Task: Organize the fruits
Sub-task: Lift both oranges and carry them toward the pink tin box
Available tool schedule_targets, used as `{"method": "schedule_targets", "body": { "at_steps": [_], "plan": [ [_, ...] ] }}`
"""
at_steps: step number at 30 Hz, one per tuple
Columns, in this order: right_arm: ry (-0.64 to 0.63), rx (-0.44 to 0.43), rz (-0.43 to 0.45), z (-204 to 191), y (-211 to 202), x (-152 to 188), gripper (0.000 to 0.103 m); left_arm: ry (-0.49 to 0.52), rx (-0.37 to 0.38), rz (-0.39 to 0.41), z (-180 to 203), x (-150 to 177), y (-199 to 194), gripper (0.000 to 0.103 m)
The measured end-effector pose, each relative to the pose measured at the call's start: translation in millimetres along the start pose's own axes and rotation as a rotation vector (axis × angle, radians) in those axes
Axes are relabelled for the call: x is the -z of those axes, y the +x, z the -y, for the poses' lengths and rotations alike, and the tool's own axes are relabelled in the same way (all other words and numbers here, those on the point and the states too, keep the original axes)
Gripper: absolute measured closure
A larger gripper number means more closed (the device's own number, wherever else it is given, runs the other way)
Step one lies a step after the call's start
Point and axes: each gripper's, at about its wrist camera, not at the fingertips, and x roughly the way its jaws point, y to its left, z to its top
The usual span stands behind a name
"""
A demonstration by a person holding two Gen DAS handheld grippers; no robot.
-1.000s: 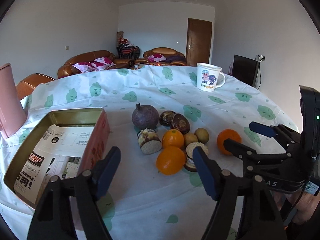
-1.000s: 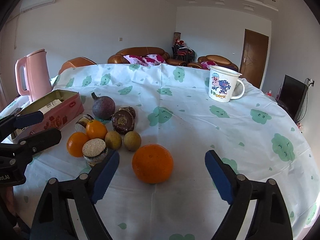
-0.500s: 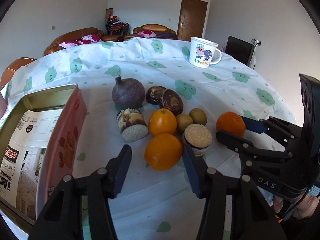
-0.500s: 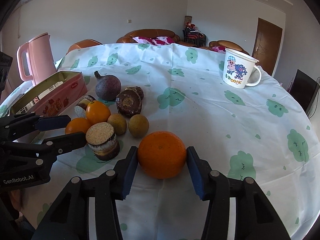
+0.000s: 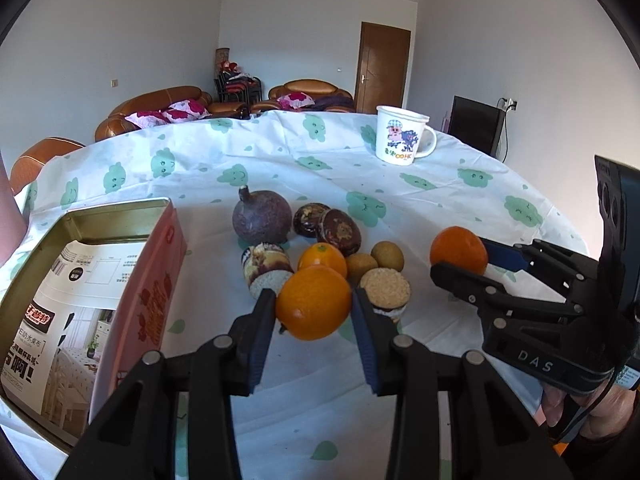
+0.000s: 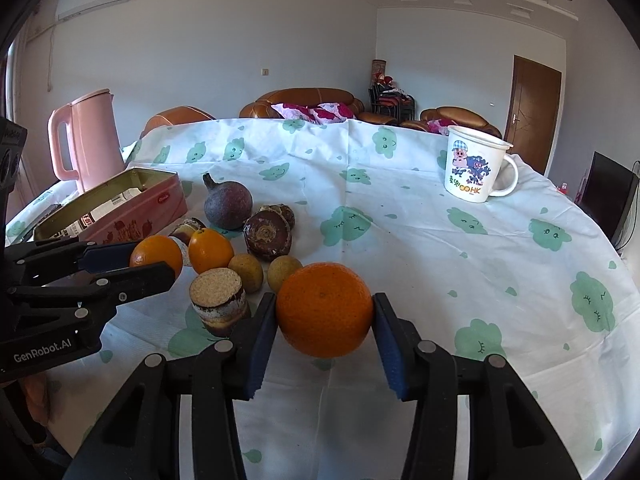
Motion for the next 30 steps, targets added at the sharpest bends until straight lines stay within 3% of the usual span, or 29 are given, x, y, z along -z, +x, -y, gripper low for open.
{"method": "schedule_targets", "body": {
  "at_steps": [8, 30],
  "plan": [
    [-0.003, -0.005, 0.078, 0.0, -10.3, 1.6, 0.054, 0.055, -0.052, 0.096, 11.2, 2.5, -15.1, 0.063],
    [-0.024, -0.003, 0.214, -3.5, -28.7, 10.0, 0.054, 0.085, -0.103, 0.244, 19.0, 9.7, -37.5, 0.063]
  ]
}}
